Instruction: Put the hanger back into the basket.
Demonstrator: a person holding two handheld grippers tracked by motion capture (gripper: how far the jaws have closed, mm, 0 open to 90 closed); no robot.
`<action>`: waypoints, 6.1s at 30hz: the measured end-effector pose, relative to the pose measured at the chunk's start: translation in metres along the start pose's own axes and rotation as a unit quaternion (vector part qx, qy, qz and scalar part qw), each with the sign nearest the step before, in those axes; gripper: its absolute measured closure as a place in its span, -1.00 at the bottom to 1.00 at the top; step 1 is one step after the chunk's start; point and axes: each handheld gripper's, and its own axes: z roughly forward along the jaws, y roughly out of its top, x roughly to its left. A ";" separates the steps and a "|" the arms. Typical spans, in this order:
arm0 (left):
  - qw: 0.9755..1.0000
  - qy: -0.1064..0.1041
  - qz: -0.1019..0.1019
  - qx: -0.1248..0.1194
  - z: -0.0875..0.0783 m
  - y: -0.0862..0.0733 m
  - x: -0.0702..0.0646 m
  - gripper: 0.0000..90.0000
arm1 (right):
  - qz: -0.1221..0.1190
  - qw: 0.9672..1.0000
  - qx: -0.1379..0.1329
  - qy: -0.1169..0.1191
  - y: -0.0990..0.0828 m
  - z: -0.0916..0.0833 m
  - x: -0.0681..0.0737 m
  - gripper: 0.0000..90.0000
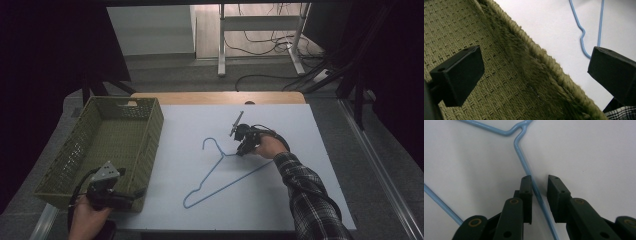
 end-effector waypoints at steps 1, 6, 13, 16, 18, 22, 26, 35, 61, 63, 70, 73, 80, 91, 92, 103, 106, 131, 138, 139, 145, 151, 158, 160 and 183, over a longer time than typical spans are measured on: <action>1.000 0.000 0.000 0.000 0.000 0.000 0.000 -0.99 | 0.000 1.000 0.000 0.000 0.000 0.000 0.000 0.64; 1.000 0.001 0.000 0.000 0.000 0.000 0.000 -0.99 | -0.004 1.000 0.010 0.016 0.002 0.000 -0.003 0.73; 1.000 0.003 -0.002 -0.009 -0.003 0.002 -0.002 -0.99 | -0.028 0.999 0.003 0.019 0.000 0.000 0.002 0.93; 1.000 0.007 0.002 -0.011 -0.005 0.004 -0.003 -0.98 | -0.019 1.000 -0.010 0.006 -0.004 -0.001 0.005 0.93; 1.000 0.014 0.010 -0.015 -0.006 0.009 -0.007 -0.98 | -0.022 1.000 -0.015 0.003 -0.006 -0.001 0.008 0.93; 0.999 0.031 0.023 -0.016 -0.007 0.022 -0.017 -0.97 | -0.028 0.999 -0.023 -0.009 -0.009 -0.005 0.012 0.93; 0.999 0.019 0.030 -0.016 -0.005 0.035 -0.026 -0.97 | -0.030 0.999 -0.032 -0.015 -0.010 -0.010 0.017 0.93; 0.998 -0.027 0.061 0.014 0.028 0.085 -0.060 -0.93 | -0.033 0.998 -0.055 -0.029 -0.013 -0.031 0.031 0.93; 0.985 -0.094 0.062 0.131 0.206 0.131 -0.057 0.52 | -0.042 0.994 -0.081 -0.053 -0.014 -0.050 0.054 0.93; 0.984 -0.105 0.061 0.128 0.207 0.131 -0.056 0.75 | -0.043 0.994 -0.081 -0.053 -0.014 -0.050 0.055 0.93; 0.980 -0.128 0.100 0.112 0.201 0.128 -0.064 0.91 | -0.021 0.995 -0.079 -0.058 -0.015 -0.052 0.055 0.89; 0.979 -0.144 0.100 0.100 0.194 0.129 -0.064 0.91 | 0.011 0.994 -0.096 -0.045 -0.019 -0.063 0.054 0.72; 0.978 -0.154 0.111 0.082 0.181 0.129 -0.066 0.92 | 0.026 0.996 -0.082 -0.027 -0.020 -0.074 0.052 0.35; 0.977 -0.166 0.119 0.068 0.174 0.127 -0.070 0.92 | 0.004 0.998 -0.055 0.031 -0.015 -0.046 0.047 0.84; 0.976 -0.170 0.121 0.067 0.173 0.126 -0.069 0.91 | -0.007 0.998 -0.050 0.035 -0.015 -0.047 0.049 0.88; 0.972 -0.210 0.084 0.058 0.149 0.133 -0.060 0.37 | -0.066 0.993 -0.094 0.012 -0.023 -0.071 0.066 0.93; 0.969 -0.222 0.094 0.055 0.134 0.143 -0.061 0.23 | -0.076 0.992 -0.105 -0.001 -0.027 -0.081 0.074 0.93; 0.946 -0.270 0.144 0.110 0.114 0.164 -0.089 0.93 | -0.012 0.982 -0.188 -0.010 -0.052 -0.120 0.101 0.31; 0.952 -0.256 0.143 0.089 0.101 0.167 -0.089 0.93 | 0.055 0.968 -0.242 -0.027 -0.075 -0.143 0.117 -0.17; 0.954 -0.252 0.137 0.083 0.097 0.168 -0.087 0.93 | 0.063 0.966 -0.247 -0.031 -0.079 -0.145 0.120 -0.21; 0.963 -0.234 0.120 0.057 0.081 0.171 -0.079 0.93 | 0.108 0.955 -0.276 -0.034 -0.099 -0.147 0.131 -0.38; 0.973 -0.200 0.108 0.030 0.059 0.177 -0.066 0.93 | 0.142 0.945 -0.292 -0.037 -0.120 -0.137 0.140 -0.45; 0.983 -0.159 0.088 -0.003 0.027 0.180 -0.037 0.93 | 0.170 0.930 -0.323 -0.044 -0.136 -0.125 0.148 -0.49; 0.987 -0.139 0.078 -0.013 0.016 0.179 -0.027 0.93 | 0.176 0.926 -0.330 -0.045 -0.139 -0.123 0.151 -0.52; 0.996 0.045 -0.030 -0.077 -0.096 0.096 0.096 0.93 | 0.209 0.911 -0.350 -0.062 -0.179 -0.115 0.187 -0.54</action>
